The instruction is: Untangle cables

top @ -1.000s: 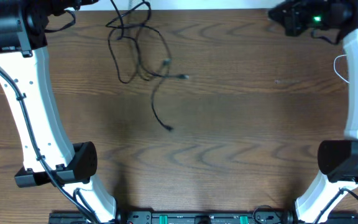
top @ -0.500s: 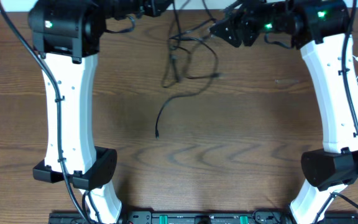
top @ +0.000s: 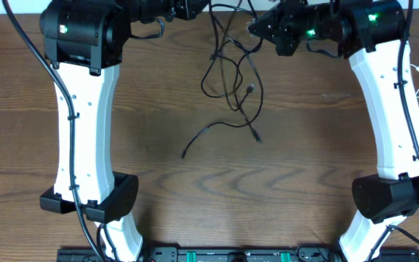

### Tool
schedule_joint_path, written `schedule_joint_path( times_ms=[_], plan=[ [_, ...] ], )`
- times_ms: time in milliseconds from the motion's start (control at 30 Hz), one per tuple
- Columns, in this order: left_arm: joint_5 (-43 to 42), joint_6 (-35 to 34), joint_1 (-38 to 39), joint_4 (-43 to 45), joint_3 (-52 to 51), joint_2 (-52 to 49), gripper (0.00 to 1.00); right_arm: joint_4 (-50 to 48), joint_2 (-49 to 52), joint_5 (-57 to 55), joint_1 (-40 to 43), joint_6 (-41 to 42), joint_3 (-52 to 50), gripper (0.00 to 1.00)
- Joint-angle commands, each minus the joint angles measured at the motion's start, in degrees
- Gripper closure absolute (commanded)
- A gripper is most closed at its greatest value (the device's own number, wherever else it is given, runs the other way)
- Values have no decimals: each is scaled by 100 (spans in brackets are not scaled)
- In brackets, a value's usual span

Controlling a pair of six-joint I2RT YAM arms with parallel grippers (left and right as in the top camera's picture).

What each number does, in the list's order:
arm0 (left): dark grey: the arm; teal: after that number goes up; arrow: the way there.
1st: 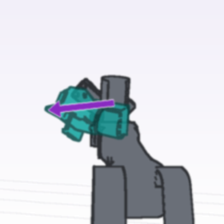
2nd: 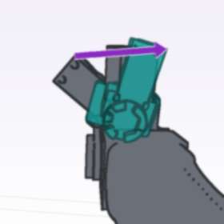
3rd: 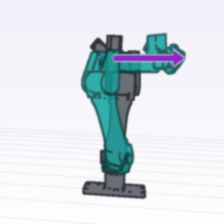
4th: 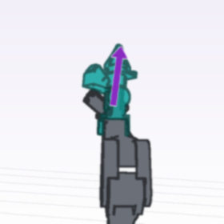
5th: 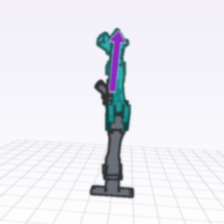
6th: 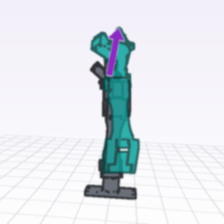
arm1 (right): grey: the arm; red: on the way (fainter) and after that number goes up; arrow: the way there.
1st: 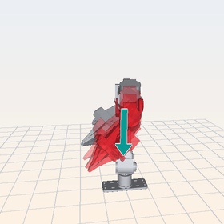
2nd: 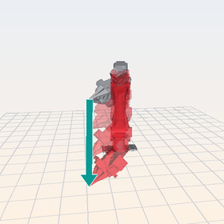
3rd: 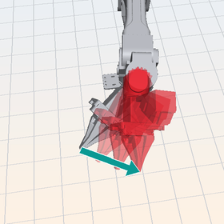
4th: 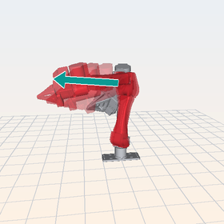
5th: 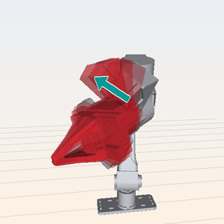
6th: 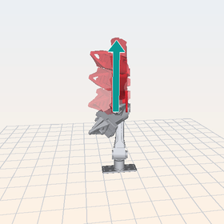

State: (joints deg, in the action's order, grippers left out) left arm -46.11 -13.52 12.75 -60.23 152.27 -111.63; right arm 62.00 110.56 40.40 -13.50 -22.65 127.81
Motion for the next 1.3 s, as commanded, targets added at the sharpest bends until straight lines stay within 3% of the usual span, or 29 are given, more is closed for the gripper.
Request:
schedule_joint_path(
  times_ms=[0, 467, 633, 867, 1267],
  plan=[
    [74, 59, -260, 13, 61, 205, 92, 81, -153, -133, 330, -13, 33, 99],
    [98, 74, -1023, -74, 61, 205, 92, 424, -330, -136, 1311, -17, 33, 99],
    [704, 74, -1373, -74, 61, 205, 92, 516, -566, -153, 1633, -81, 33, 99],
    [719, 74, -2304, -280, 59, 203, 92, 461, -1292, -605, 2306, -81, 33, 99],
    [1429, 273, -2743, -415, 59, 170, 93, 422, -1985, -647, 3084, -79, 33, 99]
  ],
)
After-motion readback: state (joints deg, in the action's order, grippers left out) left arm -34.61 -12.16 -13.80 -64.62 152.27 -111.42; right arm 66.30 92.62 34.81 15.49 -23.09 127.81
